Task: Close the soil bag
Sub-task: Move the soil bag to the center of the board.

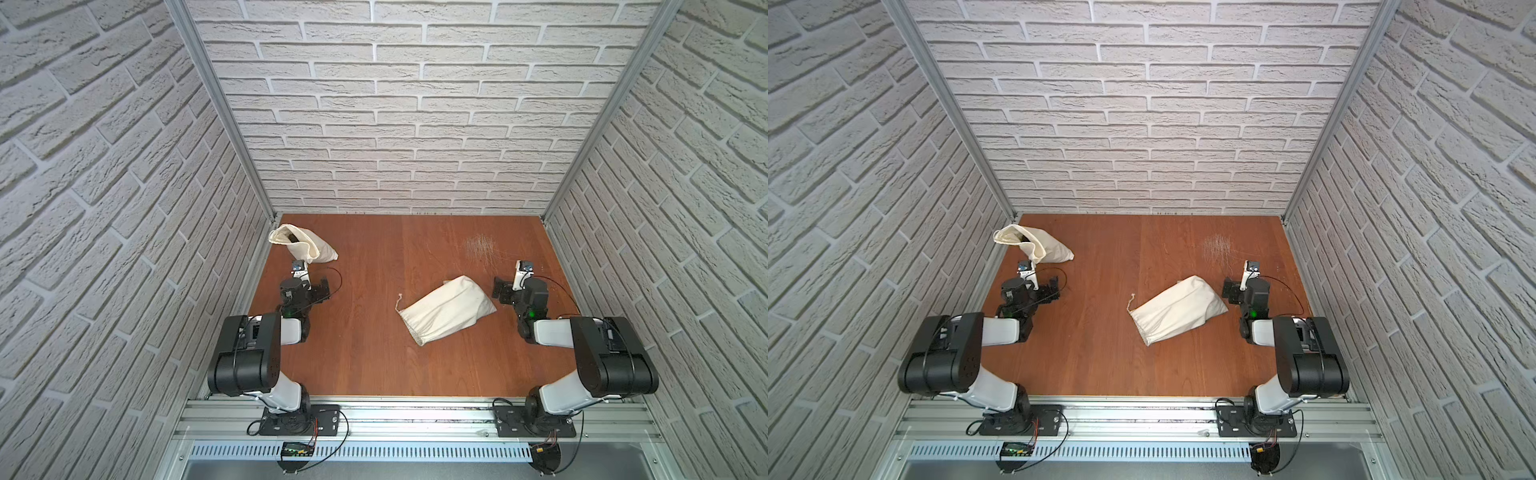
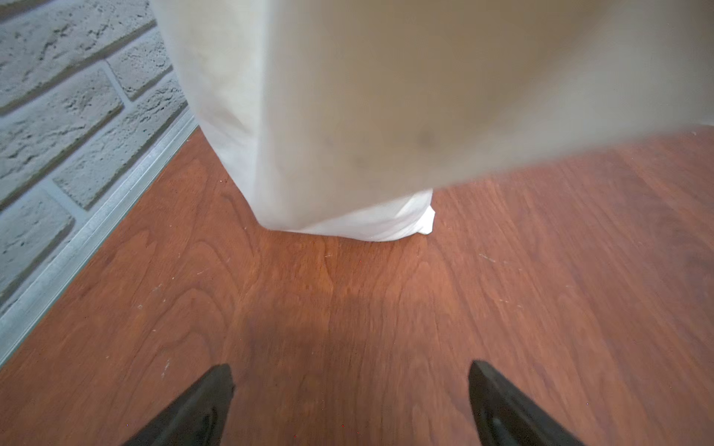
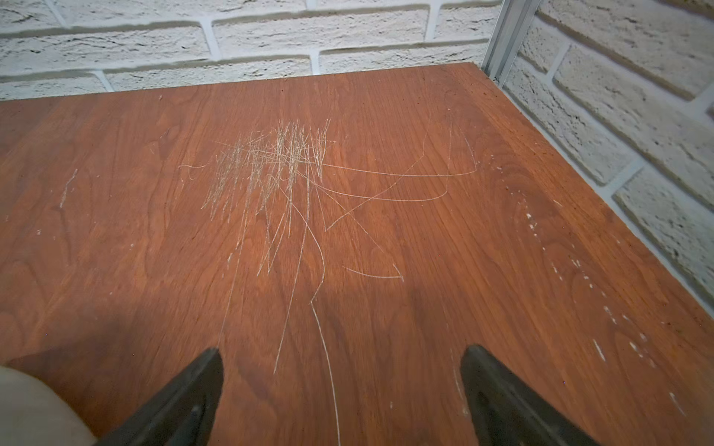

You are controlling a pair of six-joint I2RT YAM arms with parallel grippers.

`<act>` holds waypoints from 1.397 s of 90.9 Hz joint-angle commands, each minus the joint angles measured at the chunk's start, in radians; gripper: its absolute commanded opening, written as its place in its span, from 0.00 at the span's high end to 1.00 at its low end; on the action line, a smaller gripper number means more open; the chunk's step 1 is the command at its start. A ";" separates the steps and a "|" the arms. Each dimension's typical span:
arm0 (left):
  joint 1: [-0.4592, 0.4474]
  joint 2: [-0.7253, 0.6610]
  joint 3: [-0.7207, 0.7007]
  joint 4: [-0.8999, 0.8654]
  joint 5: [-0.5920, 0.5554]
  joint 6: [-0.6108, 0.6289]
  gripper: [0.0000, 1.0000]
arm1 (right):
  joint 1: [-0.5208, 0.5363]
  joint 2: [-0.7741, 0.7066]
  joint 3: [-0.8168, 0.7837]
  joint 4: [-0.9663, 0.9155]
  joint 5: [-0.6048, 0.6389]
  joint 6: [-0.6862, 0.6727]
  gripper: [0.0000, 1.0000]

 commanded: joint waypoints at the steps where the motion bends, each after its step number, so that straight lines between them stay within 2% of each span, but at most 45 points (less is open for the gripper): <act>1: -0.003 0.006 0.007 0.027 0.012 -0.010 0.02 | 0.007 -0.009 0.010 0.022 0.002 -0.004 0.01; 55: -0.003 -0.021 -0.001 0.021 0.024 -0.005 0.02 | 0.010 -0.035 0.005 0.029 -0.010 -0.010 0.01; 58: -0.003 -0.048 -0.010 0.014 0.026 -0.005 0.02 | 0.020 -0.088 0.010 -0.023 -0.020 -0.024 0.01; 61: -0.003 -0.089 -0.013 -0.023 0.027 -0.006 0.02 | 0.033 -0.162 0.045 -0.178 -0.001 -0.024 0.01; 64: -0.005 -0.155 0.002 -0.105 0.031 -0.009 0.02 | 0.037 -0.221 0.101 -0.384 0.019 0.001 0.01; 68: -0.015 -0.238 0.054 -0.269 0.017 -0.016 0.02 | 0.039 -0.263 0.162 -0.541 0.033 0.027 0.01; 74: -0.072 -0.323 0.110 -0.479 -0.085 -0.013 0.02 | 0.045 -0.308 0.195 -0.638 0.041 0.064 0.01; 85: -0.191 -0.460 0.117 -0.580 -0.209 0.029 0.02 | 0.074 -0.359 0.251 -0.802 0.032 0.169 0.01; 93: -0.258 -0.546 0.142 -0.675 -0.300 -0.033 0.02 | 0.128 -0.360 0.309 -0.946 0.009 0.222 0.01; 103: -0.377 -0.611 0.176 -0.795 -0.340 -0.129 0.02 | 0.238 -0.360 0.357 -1.099 0.010 0.268 0.01; 114: -0.558 -0.602 0.176 -0.843 -0.346 -0.205 0.02 | 0.338 -0.381 0.323 -1.167 -0.039 0.328 0.01; 127: -0.724 -0.483 0.184 -0.860 -0.337 -0.244 0.02 | 0.449 -0.406 0.243 -1.182 -0.033 0.403 0.01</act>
